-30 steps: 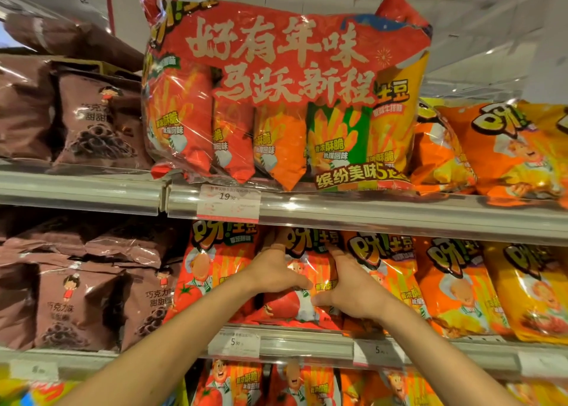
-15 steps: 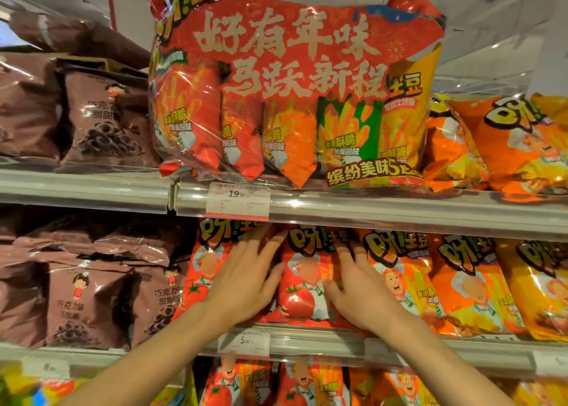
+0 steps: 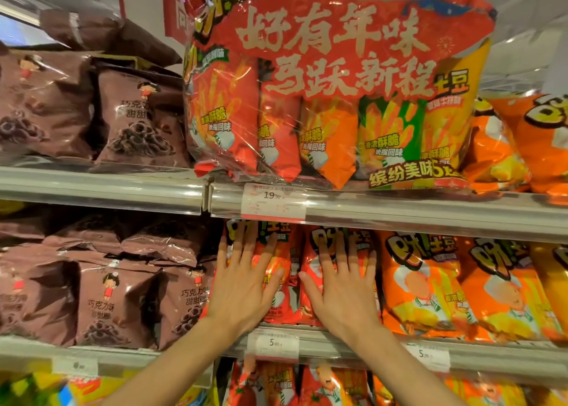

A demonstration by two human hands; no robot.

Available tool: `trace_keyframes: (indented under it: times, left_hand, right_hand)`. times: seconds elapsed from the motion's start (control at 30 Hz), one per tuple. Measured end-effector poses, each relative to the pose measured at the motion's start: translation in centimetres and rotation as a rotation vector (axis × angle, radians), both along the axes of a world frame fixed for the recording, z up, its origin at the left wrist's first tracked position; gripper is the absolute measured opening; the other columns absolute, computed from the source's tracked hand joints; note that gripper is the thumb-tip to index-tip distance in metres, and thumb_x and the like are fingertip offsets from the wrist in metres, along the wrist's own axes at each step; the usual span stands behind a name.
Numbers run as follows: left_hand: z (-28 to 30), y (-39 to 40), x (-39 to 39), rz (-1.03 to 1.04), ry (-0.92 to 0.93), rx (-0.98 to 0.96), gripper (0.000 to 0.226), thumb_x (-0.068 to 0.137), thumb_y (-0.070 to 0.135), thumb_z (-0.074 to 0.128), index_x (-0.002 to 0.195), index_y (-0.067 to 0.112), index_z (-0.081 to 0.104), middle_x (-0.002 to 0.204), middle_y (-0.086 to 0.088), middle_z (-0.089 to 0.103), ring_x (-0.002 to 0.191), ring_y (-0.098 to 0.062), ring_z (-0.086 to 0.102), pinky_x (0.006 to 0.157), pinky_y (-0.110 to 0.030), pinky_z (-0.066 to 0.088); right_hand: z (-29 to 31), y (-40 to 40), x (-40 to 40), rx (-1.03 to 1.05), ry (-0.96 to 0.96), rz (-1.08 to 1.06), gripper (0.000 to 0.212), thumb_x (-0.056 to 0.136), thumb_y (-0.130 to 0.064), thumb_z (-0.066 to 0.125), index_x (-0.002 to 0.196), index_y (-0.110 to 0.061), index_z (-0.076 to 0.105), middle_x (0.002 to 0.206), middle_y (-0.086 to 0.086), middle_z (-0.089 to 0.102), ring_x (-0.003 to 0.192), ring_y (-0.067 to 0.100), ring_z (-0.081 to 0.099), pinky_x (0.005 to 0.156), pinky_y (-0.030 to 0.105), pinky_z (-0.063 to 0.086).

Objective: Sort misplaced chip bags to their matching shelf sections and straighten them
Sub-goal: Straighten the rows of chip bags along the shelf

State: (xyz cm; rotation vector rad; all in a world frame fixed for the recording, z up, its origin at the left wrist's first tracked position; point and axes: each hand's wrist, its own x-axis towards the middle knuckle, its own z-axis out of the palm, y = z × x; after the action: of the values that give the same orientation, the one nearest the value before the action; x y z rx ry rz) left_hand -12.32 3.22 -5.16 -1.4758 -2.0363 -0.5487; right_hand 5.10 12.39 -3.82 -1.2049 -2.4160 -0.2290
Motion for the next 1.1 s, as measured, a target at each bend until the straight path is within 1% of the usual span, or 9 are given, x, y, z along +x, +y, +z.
trace_keyframes:
  times: [0.23, 0.33, 0.43, 0.5, 0.7, 0.77, 0.9, 1.0, 1.1]
  left_hand:
    - [0.3, -0.4, 0.0, -0.048, -0.011, 0.006, 0.064, 0.101, 0.059, 0.020, 0.155, 0.026, 0.028, 0.164, -0.013, 0.015, 0.153, -0.028, -0.003, 0.121, -0.056, 0.008]
    - [1.0, -0.7, 0.6, -0.100, -0.025, 0.052, 0.059, 0.101, 0.055, 0.028, 0.149, 0.023, 0.038, 0.156, -0.012, 0.032, 0.149, -0.031, 0.020, 0.120, -0.051, 0.014]
    - [1.9, -0.3, 2.6, -0.158, -0.064, 0.140, 0.048, 0.099, 0.052, 0.038, 0.128, 0.018, 0.053, 0.123, -0.011, 0.053, 0.116, -0.032, 0.049, 0.102, -0.045, 0.036]
    - [2.4, 0.2, 4.5, -0.208, -0.095, 0.175, 0.046, 0.097, 0.051, 0.043, 0.128, 0.017, 0.052, 0.110, -0.008, 0.053, 0.101, -0.028, 0.050, 0.090, -0.042, 0.043]
    - [3.8, 3.0, 11.6, -0.405, -0.267, 0.105, 0.057, 0.096, 0.051, 0.044, 0.146, 0.027, 0.035, 0.134, -0.003, 0.040, 0.116, -0.022, 0.049, 0.089, -0.035, 0.048]
    - [4.0, 4.3, 14.0, -0.434, -0.326, 0.040, 0.059, 0.095, 0.049, 0.049, 0.149, 0.032, 0.031, 0.135, -0.001, 0.039, 0.114, -0.022, 0.053, 0.089, -0.031, 0.045]
    - [4.5, 7.2, 16.9, -0.372, -0.300, -0.132, 0.069, 0.091, 0.052, 0.056, 0.151, 0.037, 0.025, 0.141, -0.012, 0.039, 0.125, -0.032, 0.049, 0.098, -0.035, 0.041]
    - [5.1, 9.0, 17.6, -0.288, -0.339, -0.194, 0.079, 0.087, 0.061, 0.059, 0.153, 0.034, 0.023, 0.136, -0.017, 0.047, 0.127, -0.035, 0.047, 0.100, -0.035, 0.040]
    - [5.2, 10.4, 18.2, -0.268, -0.376, -0.281, 0.091, 0.080, 0.070, 0.059, 0.154, 0.035, 0.020, 0.134, -0.016, 0.052, 0.128, -0.034, 0.046, 0.101, -0.039, 0.043]
  right_hand:
    - [-0.1, -0.1, 0.0, 0.053, 0.036, 0.005, 0.080, 0.096, -0.070, 0.007, 0.146, -0.021, 0.046, 0.155, 0.012, 0.039, 0.148, 0.031, 0.024, 0.119, 0.061, 0.003]
    - [0.5, -0.2, 0.9, 0.079, 0.103, 0.033, 0.073, 0.099, -0.066, 0.013, 0.144, -0.018, 0.045, 0.151, 0.011, 0.043, 0.144, 0.029, 0.030, 0.120, 0.057, 0.010]
    - [1.2, 0.4, 2.9, 0.134, 0.178, 0.037, 0.067, 0.099, -0.061, 0.022, 0.139, -0.014, 0.048, 0.140, 0.012, 0.052, 0.136, 0.030, 0.040, 0.118, 0.054, 0.019]
    - [2.0, 1.2, 4.8, 0.180, 0.211, 0.009, 0.063, 0.099, -0.058, 0.030, 0.132, -0.011, 0.053, 0.126, 0.015, 0.059, 0.122, 0.034, 0.050, 0.111, 0.054, 0.029]
    - [4.7, 5.0, 13.1, 0.211, 0.235, -0.115, 0.054, 0.089, -0.045, 0.055, 0.107, 0.005, 0.062, 0.091, 0.029, 0.062, 0.088, 0.045, 0.057, 0.077, 0.051, 0.048]
    - [5.6, 6.5, 16.1, 0.104, 0.230, -0.119, 0.053, 0.088, -0.042, 0.067, 0.110, 0.005, 0.060, 0.097, 0.030, 0.061, 0.095, 0.046, 0.056, 0.082, 0.050, 0.048]
    - [6.7, 8.9, 20.5, -0.181, 0.146, -0.056, 0.068, 0.085, -0.060, 0.063, 0.128, -0.009, 0.050, 0.118, 0.020, 0.058, 0.116, 0.037, 0.053, 0.090, 0.037, 0.042]
    - [6.3, 10.3, 21.4, -0.346, 0.065, 0.057, 0.096, 0.079, -0.069, 0.064, 0.153, -0.023, 0.024, 0.138, 0.015, 0.048, 0.128, 0.031, 0.049, 0.098, 0.034, 0.042]
    - [5.6, 11.4, 21.3, -0.467, 0.040, 0.167, 0.111, 0.073, -0.068, 0.071, 0.157, -0.032, 0.008, 0.154, 0.007, 0.036, 0.138, 0.023, 0.040, 0.109, 0.036, 0.039]
